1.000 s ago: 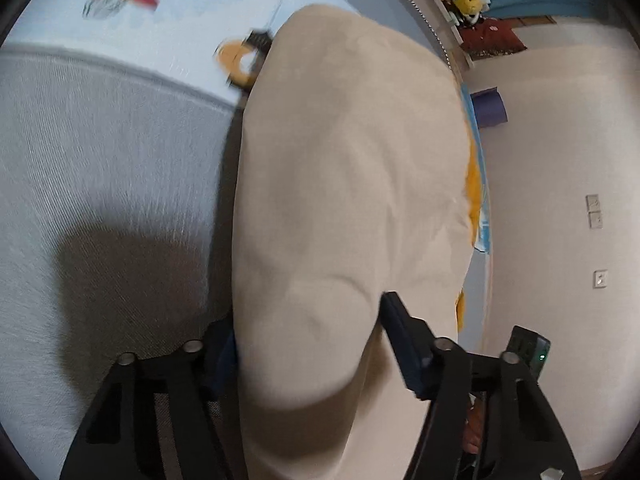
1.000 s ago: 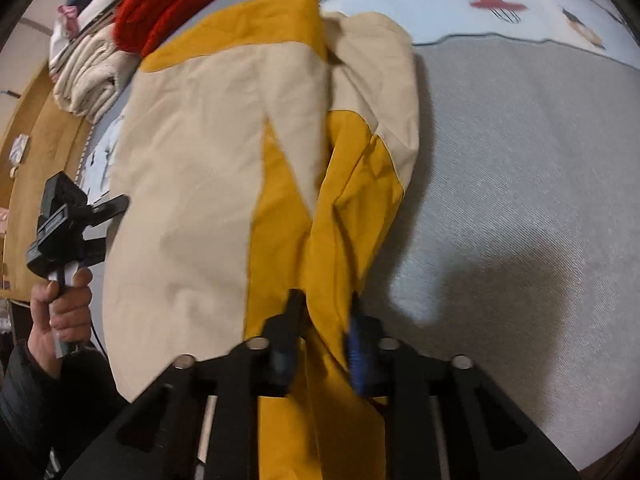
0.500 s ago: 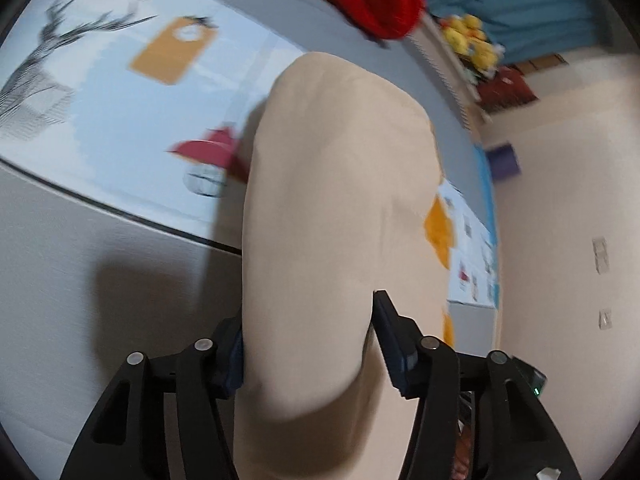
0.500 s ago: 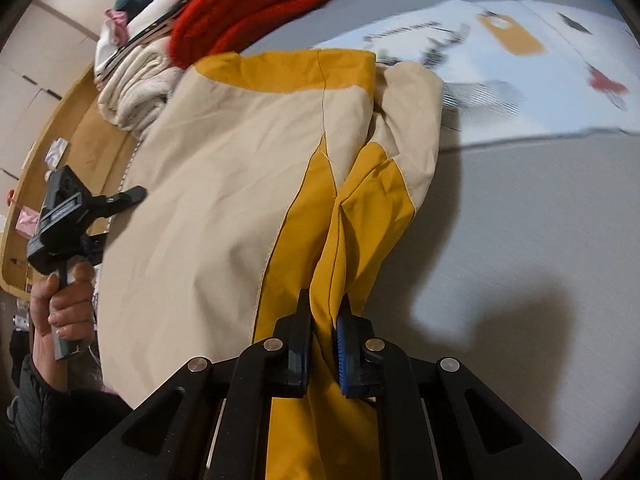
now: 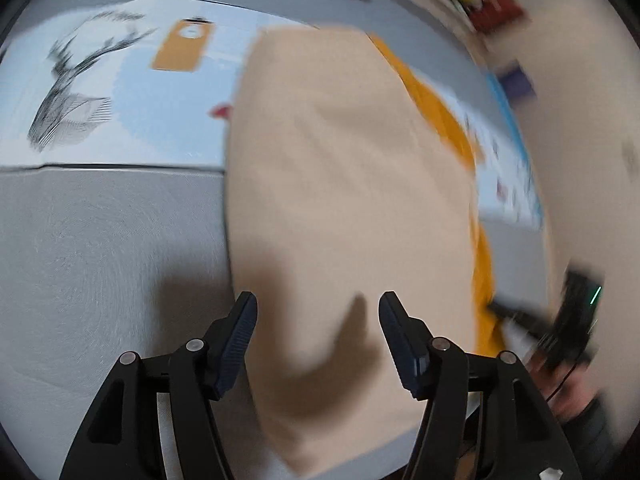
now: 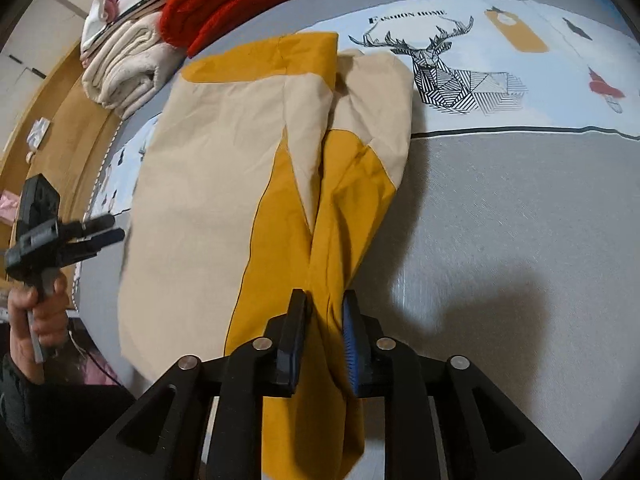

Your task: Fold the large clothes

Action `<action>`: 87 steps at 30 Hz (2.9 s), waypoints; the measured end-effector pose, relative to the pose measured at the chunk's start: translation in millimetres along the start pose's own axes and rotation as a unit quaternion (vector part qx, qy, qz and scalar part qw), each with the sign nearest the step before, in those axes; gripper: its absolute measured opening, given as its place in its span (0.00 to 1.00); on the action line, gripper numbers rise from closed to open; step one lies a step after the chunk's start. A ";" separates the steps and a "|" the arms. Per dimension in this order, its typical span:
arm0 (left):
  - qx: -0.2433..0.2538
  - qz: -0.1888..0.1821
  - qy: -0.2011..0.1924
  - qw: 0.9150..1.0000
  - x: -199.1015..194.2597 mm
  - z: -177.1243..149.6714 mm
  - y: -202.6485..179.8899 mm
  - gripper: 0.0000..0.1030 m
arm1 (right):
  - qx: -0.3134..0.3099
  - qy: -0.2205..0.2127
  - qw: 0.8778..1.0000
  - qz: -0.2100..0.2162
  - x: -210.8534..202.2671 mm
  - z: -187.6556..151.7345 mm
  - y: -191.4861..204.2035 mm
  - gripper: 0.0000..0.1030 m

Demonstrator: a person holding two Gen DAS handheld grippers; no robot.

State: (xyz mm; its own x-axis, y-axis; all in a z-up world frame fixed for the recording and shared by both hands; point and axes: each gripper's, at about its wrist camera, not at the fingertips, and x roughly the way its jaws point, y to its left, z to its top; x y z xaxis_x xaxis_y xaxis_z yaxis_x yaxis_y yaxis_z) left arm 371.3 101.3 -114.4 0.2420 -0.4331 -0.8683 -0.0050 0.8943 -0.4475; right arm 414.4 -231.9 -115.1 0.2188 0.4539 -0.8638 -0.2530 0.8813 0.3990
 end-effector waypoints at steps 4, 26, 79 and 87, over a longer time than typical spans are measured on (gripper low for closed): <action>0.063 0.108 0.038 0.991 29.4 -31.4 -7.1 0.77 | -0.036 0.048 0.997 -0.048 5.5 -22.9 6.9 0.34; -0.029 0.168 -0.215 0.962 -94.1 -242.7 -107.0 0.97 | -0.043 -0.230 0.951 -0.200 -155.4 -205.3 124.1 0.86; 0.034 0.170 -0.229 0.958 -72.3 -236.1 -137.4 0.97 | -0.104 -0.209 0.955 -0.183 -112.0 -200.2 161.4 0.86; 0.038 0.170 -0.236 0.956 -73.8 -236.5 -138.6 0.97 | -0.105 -0.216 0.953 -0.184 -113.9 -200.0 161.5 0.86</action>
State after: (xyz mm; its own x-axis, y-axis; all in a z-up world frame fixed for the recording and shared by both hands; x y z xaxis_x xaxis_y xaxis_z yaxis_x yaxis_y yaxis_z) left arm 124.6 -17.4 -38.9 0.6492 -0.0337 -0.7599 -0.0951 0.9876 -0.1251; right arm 160.2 -167.4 -13.8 0.6851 0.1708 -0.7082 -0.2573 0.9662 -0.0159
